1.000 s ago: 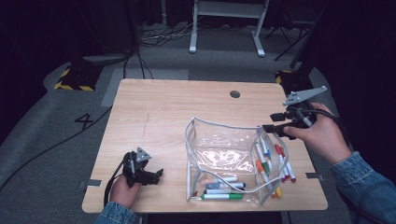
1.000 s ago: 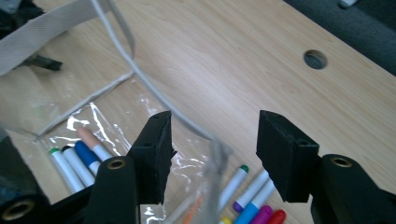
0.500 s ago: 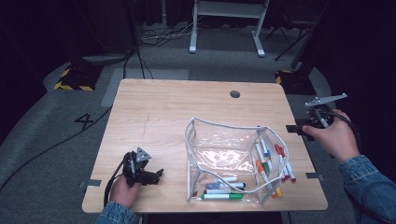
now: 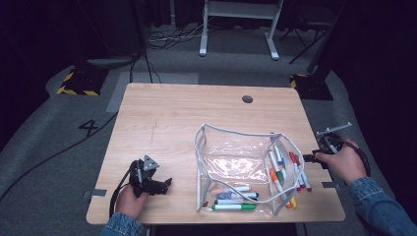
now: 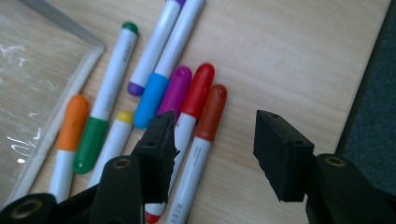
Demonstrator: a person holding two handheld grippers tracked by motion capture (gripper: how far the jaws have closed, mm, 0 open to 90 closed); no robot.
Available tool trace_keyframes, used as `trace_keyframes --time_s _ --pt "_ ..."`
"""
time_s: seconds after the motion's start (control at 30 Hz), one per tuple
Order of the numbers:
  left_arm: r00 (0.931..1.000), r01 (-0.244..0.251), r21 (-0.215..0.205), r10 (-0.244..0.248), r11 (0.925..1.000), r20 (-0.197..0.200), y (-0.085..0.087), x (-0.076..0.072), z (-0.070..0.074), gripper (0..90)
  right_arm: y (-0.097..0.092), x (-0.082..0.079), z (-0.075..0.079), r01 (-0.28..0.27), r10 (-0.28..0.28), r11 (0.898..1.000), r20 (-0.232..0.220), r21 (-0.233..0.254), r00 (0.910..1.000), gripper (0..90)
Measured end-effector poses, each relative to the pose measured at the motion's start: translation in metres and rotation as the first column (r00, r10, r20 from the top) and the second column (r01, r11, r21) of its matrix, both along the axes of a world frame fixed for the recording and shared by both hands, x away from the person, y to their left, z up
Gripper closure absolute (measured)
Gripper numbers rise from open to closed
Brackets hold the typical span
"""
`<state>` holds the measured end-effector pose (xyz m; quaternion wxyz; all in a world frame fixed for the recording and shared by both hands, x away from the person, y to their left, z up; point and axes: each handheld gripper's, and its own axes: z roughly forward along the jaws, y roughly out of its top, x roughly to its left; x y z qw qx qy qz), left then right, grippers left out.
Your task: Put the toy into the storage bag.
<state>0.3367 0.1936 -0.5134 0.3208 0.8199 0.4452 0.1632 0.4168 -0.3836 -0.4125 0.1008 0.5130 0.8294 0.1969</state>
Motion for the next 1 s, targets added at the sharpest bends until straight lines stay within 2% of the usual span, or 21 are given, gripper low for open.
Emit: trace_keyframes --time_s 0.2,0.3,0.47,0.67,0.73,0.83,1.0 --pt "1.0000 0.000 0.000 0.000 1.0000 0.000 0.000 0.000 0.000 0.0 -0.002 -0.003 -0.026 0.022 -0.023 1.000 -0.069 -0.013 0.9973 50.9" --pt "1.0000 0.000 0.001 0.000 1.0000 0.000 0.000 0.000 0.000 0.0 0.000 -0.005 -0.037 0.021 -0.022 1.000 -0.088 -0.013 0.9959 51.2" --pt "1.0000 0.000 0.000 0.000 1.0000 0.000 0.000 0.000 0.000 0.0 0.002 -0.004 -0.048 0.021 -0.026 0.999 -0.110 -0.046 0.9936 56.4" --pt "1.0000 0.000 0.000 0.000 1.0000 0.000 0.000 0.000 0.000 0.0 -0.003 -0.001 -0.054 0.048 -0.060 0.995 -0.143 -0.088 0.9880 71.2" --pt "1.0000 0.000 0.002 0.000 1.0000 0.002 0.000 0.000 0.000 0.0 -0.004 0.000 -0.054 0.061 -0.075 0.993 -0.139 -0.100 0.9874 76.3" --pt "1.0000 0.000 0.001 0.000 1.0000 0.001 0.000 0.000 0.000 0.0 -0.004 0.000 -0.054 0.071 -0.088 0.989 -0.130 -0.129 0.9876 77.0" --pt "1.0000 0.000 0.000 0.000 1.0000 0.000 0.000 0.000 0.000 0.0 -0.003 0.000 -0.046 0.067 -0.081 0.991 -0.120 -0.114 0.9895 77.1"
